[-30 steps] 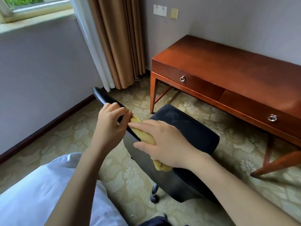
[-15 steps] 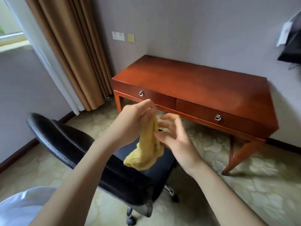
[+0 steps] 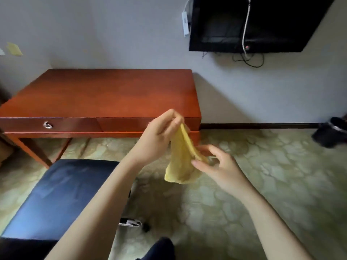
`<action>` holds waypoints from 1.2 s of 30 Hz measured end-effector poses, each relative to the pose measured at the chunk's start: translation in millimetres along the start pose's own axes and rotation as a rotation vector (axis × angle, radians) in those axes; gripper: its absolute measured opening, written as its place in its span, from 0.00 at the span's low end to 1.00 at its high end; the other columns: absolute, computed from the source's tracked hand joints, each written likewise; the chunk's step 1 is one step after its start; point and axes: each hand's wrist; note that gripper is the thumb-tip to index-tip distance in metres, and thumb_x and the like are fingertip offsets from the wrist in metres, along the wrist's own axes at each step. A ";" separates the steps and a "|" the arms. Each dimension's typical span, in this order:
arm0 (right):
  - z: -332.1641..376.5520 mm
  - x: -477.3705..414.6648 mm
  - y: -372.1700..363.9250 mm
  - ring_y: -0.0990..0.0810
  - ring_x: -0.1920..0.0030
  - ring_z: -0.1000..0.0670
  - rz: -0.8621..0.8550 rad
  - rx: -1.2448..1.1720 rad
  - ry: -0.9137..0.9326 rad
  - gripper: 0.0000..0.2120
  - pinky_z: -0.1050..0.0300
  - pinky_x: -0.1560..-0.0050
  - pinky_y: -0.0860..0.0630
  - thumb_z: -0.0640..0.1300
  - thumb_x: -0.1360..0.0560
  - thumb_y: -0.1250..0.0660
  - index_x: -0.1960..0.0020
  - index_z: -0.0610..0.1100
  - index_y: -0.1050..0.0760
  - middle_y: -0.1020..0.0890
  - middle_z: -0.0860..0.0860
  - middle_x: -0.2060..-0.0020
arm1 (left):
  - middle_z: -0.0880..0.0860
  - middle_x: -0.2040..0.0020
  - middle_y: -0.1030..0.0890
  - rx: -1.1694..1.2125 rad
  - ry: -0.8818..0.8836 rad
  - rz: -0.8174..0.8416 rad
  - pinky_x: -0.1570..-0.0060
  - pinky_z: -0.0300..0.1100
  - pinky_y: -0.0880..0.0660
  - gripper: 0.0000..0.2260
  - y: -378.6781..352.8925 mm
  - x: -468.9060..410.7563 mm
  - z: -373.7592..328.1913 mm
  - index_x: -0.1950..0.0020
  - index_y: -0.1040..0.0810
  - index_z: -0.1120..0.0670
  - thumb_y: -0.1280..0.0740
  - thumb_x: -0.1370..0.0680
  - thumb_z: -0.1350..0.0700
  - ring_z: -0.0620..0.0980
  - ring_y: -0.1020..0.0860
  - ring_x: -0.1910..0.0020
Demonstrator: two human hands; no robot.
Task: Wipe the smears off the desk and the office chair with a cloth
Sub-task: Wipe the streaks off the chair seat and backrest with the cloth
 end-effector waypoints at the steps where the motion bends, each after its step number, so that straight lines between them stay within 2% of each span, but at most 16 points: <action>1: -10.6 1.3 16.3 0.27 0.45 0.68 -0.024 -0.003 -0.019 0.11 0.69 0.49 0.30 0.54 0.29 0.29 0.48 0.63 0.25 0.22 0.69 0.49 | 0.54 0.56 0.18 0.012 0.001 0.033 0.61 0.37 0.27 0.11 -17.9 -12.9 3.2 0.54 0.29 0.62 0.45 0.17 0.58 0.50 0.22 0.60; 4: -33.9 0.1 52.0 0.26 0.49 0.70 -0.123 0.006 -0.046 0.11 0.77 0.55 0.32 0.49 0.28 0.29 0.53 0.64 0.26 0.22 0.68 0.52 | 0.64 0.57 0.22 -0.028 0.003 0.074 0.62 0.52 0.28 0.11 -57.1 -43.5 17.9 0.54 0.28 0.60 0.45 0.17 0.57 0.61 0.25 0.59; 6: -54.5 -6.5 79.1 0.24 0.50 0.66 -0.213 -0.001 -0.074 0.09 0.76 0.55 0.31 0.46 0.27 0.30 0.52 0.59 0.24 0.21 0.62 0.51 | 0.61 0.63 0.27 -0.060 -0.010 0.079 0.66 0.48 0.32 0.10 -86.7 -70.2 31.1 0.55 0.28 0.60 0.44 0.17 0.58 0.57 0.30 0.65; 8: -69.5 -16.5 101.3 0.24 0.52 0.66 -0.275 -0.007 -0.099 0.07 0.76 0.56 0.31 0.46 0.26 0.31 0.53 0.59 0.23 0.20 0.62 0.53 | 0.49 0.67 0.32 -0.066 -0.007 0.053 0.67 0.40 0.36 0.09 -110.3 -92.0 45.4 0.58 0.30 0.57 0.43 0.18 0.59 0.46 0.35 0.68; 10: -84.7 -33.2 127.1 0.22 0.55 0.62 -0.316 0.015 -0.131 0.07 0.72 0.57 0.28 0.46 0.25 0.33 0.54 0.59 0.24 0.19 0.60 0.56 | 0.47 0.68 0.33 -0.046 0.021 0.036 0.66 0.40 0.36 0.10 -136.0 -117.2 61.6 0.59 0.31 0.56 0.42 0.18 0.60 0.44 0.36 0.68; 13: -108.0 -71.1 169.5 0.21 0.59 0.48 -0.348 0.076 -0.176 0.04 0.54 0.58 0.27 0.45 0.24 0.35 0.53 0.54 0.24 0.18 0.48 0.59 | 0.49 0.66 0.32 -0.010 0.074 0.032 0.65 0.38 0.35 0.10 -179.2 -163.2 88.3 0.58 0.30 0.56 0.43 0.18 0.60 0.42 0.35 0.67; 15: -120.3 -100.5 202.2 0.22 0.62 0.50 -0.397 0.115 -0.186 0.03 0.51 0.59 0.28 0.43 0.24 0.35 0.52 0.51 0.25 0.19 0.48 0.61 | 0.47 0.64 0.31 0.094 0.185 0.059 0.62 0.33 0.35 0.09 -205.6 -200.4 102.0 0.57 0.30 0.54 0.43 0.18 0.58 0.40 0.34 0.65; 18: -131.0 -139.4 252.2 0.23 0.66 0.54 -0.435 0.103 -0.192 0.08 0.54 0.66 0.28 0.43 0.23 0.35 0.46 0.53 0.28 0.21 0.56 0.62 | 0.48 0.58 0.26 0.452 0.422 0.212 0.49 0.41 0.31 0.05 -238.2 -255.8 109.4 0.52 0.26 0.54 0.40 0.19 0.56 0.45 0.28 0.57; 20: -138.6 -161.5 284.1 0.20 0.59 0.48 -0.477 0.082 -0.212 0.12 0.47 0.55 0.24 0.43 0.23 0.35 0.42 0.55 0.30 0.20 0.50 0.53 | 0.48 0.54 0.22 0.478 0.423 0.346 0.45 0.44 0.27 0.05 -256.6 -294.4 116.4 0.47 0.24 0.55 0.35 0.22 0.56 0.46 0.23 0.53; 22: -147.4 -179.6 317.4 0.20 0.58 0.43 -0.559 0.052 -0.199 0.16 0.45 0.53 0.24 0.42 0.24 0.35 0.41 0.58 0.31 0.20 0.43 0.53 | 0.51 0.50 0.19 0.388 0.386 0.527 0.43 0.45 0.27 0.11 -280.0 -338.9 115.7 0.45 0.22 0.53 0.30 0.26 0.52 0.50 0.21 0.48; 24: -156.1 -189.2 343.1 0.21 0.61 0.43 -0.643 0.030 -0.178 0.17 0.48 0.59 0.23 0.41 0.24 0.34 0.40 0.58 0.30 0.20 0.41 0.56 | 0.54 0.50 0.18 0.292 0.339 0.706 0.41 0.47 0.28 0.12 -302.7 -373.7 107.6 0.48 0.19 0.50 0.30 0.28 0.46 0.53 0.21 0.46; 26: -168.0 -192.8 370.4 0.22 0.62 0.52 -0.733 -0.008 -0.177 0.18 0.60 0.61 0.25 0.41 0.25 0.34 0.41 0.60 0.29 0.20 0.48 0.58 | 0.52 0.51 0.16 0.269 0.308 0.815 0.42 0.46 0.27 0.11 -332.2 -403.7 98.8 0.49 0.18 0.49 0.29 0.28 0.46 0.50 0.19 0.48; 29: -189.9 -192.8 409.1 0.22 0.60 0.62 -0.840 -0.102 -0.199 0.18 0.73 0.63 0.28 0.41 0.26 0.32 0.44 0.62 0.27 0.20 0.58 0.61 | 0.53 0.56 0.19 0.356 0.279 0.787 0.48 0.46 0.28 0.08 -378.3 -438.0 88.8 0.53 0.18 0.54 0.28 0.29 0.53 0.49 0.21 0.55; 31: -208.9 -188.9 444.4 0.21 0.62 0.62 -0.907 -0.185 -0.212 0.17 0.72 0.65 0.27 0.41 0.26 0.32 0.44 0.61 0.26 0.20 0.61 0.63 | 0.49 0.59 0.21 0.433 0.286 0.819 0.52 0.43 0.30 0.04 -420.1 -464.7 81.7 0.56 0.17 0.50 0.28 0.30 0.57 0.47 0.24 0.57; 33: -221.1 -189.6 461.9 0.22 0.64 0.62 -0.901 -0.222 -0.200 0.17 0.69 0.65 0.26 0.38 0.26 0.32 0.44 0.58 0.25 0.21 0.60 0.63 | 0.44 0.62 0.21 0.417 0.245 0.855 0.55 0.36 0.29 0.08 -440.1 -480.6 76.0 0.58 0.17 0.46 0.28 0.28 0.60 0.42 0.23 0.59; 36: -258.0 -193.6 536.7 0.22 0.63 0.57 -0.943 -0.226 -0.164 0.17 0.66 0.63 0.24 0.34 0.27 0.32 0.45 0.53 0.24 0.21 0.51 0.60 | 0.40 0.65 0.22 0.359 0.151 0.916 0.61 0.28 0.30 0.10 -515.8 -529.1 60.0 0.60 0.18 0.44 0.28 0.27 0.61 0.36 0.25 0.63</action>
Point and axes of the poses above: each hand's wrist, its own x-axis away from the middle knuckle, its own y-axis out of the back of the hand, z = x × y
